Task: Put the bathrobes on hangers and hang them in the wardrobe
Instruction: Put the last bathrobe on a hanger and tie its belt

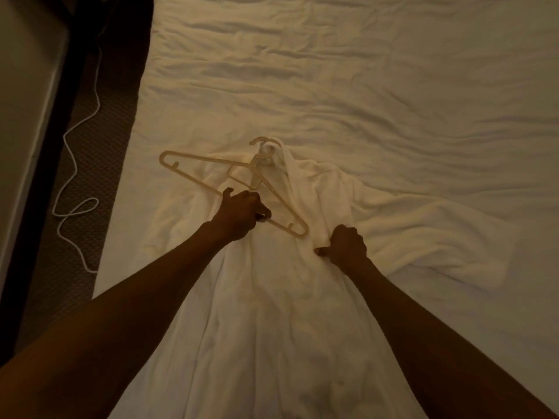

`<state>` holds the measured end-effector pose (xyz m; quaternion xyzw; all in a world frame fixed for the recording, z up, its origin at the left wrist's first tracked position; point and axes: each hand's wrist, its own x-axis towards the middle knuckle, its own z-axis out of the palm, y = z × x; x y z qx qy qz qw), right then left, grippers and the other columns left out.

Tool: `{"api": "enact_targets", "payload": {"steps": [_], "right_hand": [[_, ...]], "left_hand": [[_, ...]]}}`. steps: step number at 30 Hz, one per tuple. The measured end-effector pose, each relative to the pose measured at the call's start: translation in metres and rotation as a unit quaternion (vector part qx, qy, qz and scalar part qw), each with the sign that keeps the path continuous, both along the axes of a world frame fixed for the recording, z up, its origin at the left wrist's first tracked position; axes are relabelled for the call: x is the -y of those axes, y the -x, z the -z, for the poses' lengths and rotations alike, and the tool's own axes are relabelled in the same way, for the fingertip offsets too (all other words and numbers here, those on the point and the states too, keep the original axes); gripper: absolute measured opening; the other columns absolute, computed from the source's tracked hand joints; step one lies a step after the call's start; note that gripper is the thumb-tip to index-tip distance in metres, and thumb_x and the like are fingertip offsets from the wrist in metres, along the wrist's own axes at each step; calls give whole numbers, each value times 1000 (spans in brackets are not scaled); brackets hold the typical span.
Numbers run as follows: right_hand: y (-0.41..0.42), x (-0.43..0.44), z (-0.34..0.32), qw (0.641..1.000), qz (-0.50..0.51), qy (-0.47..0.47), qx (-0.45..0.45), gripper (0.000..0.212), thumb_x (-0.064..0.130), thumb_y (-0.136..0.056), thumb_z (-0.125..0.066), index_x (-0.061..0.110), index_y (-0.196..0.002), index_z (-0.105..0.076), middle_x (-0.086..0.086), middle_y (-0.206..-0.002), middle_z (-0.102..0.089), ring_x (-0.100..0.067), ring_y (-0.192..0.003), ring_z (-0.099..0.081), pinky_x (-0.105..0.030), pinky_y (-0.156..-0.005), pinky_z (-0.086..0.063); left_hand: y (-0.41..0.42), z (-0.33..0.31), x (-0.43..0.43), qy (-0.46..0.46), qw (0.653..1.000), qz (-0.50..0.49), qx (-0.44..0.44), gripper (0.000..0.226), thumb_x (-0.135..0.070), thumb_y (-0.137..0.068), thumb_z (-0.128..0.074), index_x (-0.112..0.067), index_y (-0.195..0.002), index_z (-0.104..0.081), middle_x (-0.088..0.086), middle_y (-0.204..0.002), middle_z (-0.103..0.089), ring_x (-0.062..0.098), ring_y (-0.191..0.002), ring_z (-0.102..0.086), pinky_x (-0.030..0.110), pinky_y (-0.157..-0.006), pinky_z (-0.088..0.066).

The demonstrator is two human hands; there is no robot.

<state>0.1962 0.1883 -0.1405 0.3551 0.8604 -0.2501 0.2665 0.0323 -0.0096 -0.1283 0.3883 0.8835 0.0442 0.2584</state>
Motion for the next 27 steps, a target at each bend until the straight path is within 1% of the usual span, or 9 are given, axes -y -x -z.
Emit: {"api": "enact_targets", "payload": {"steps": [4,6,8,10,14,17,21,23,27], "right_hand": [[-9,-1,5,999,-15,-23,-28,41,37,-92,-60,9,-121,-55,-13,-126,-55,-32,-115,-55,-38,-93,-46],[-14,-6,6,998,11,-3,-65,36,31,-96,-54,5,-120,-55,-14,-124,-55,-32,-114,-53,-37,-91,-42],[-18,-8,2,992,34,32,-117,27,25,-99,-49,1,-109,-54,-16,-113,-56,-33,-106,-53,-38,-85,-40],[-22,-7,-6,978,76,71,-181,18,22,-100,-47,8,-89,-48,-9,-91,-53,-27,-87,-51,-37,-74,-37],[-36,-17,-21,950,159,101,-250,29,24,-102,-42,16,-74,-37,2,-71,-41,-17,-68,-39,-34,-60,-30],[-45,-27,-26,941,183,90,-271,25,26,-101,-44,15,-78,-46,-2,-79,-49,-23,-79,-48,-35,-65,-37],[-46,-25,-26,956,117,33,-266,18,24,-95,-57,6,-96,-59,-8,-109,-56,-25,-102,-48,-42,-90,-39],[-42,-14,-27,951,97,47,-289,16,21,-95,-57,5,-98,-59,-10,-109,-57,-25,-102,-50,-41,-90,-41],[-35,9,-26,934,99,135,-315,18,20,-98,-52,8,-107,-61,-4,-101,-65,-21,-92,-59,-39,-82,-49]], "left_hand": [[-3,5,-2,7,1000,15,-7,32,-10,-94,-57,-36,-105,-72,-11,-96,-48,16,-101,-55,38,-86,-32],[-5,10,-2,5,1000,13,-5,33,-9,-95,-56,-36,-105,-73,-10,-97,-48,18,-101,-53,37,-84,-32],[-9,17,-3,-8,1000,-6,6,31,-11,-96,-55,-35,-106,-73,-7,-99,-51,19,-103,-53,39,-86,-36],[-17,24,-9,-52,998,-32,25,28,-16,-98,-56,-35,-109,-73,-6,-100,-56,20,-102,-54,43,-88,-40],[-40,24,-49,-150,984,-71,59,22,-23,-98,-58,-31,-112,-73,1,-99,-62,21,-99,-56,45,-80,-47],[-46,25,-63,-159,982,-78,70,24,-36,-92,-65,-28,-114,-73,1,-111,-67,22,-109,-55,42,-89,-45],[-30,22,-14,-101,991,-59,-65,38,-50,-80,-74,-30,-112,-71,-2,-119,-64,24,-119,-51,45,-95,-37],[-18,18,22,-60,990,-55,-116,38,-44,-77,-78,-28,-111,-72,-1,-119,-64,29,-118,-52,48,-94,-36],[-4,12,52,-3,993,-63,-103,25,-29,-95,-61,-28,-118,-70,0,-115,-65,27,-111,-55,44,-91,-35]]}}
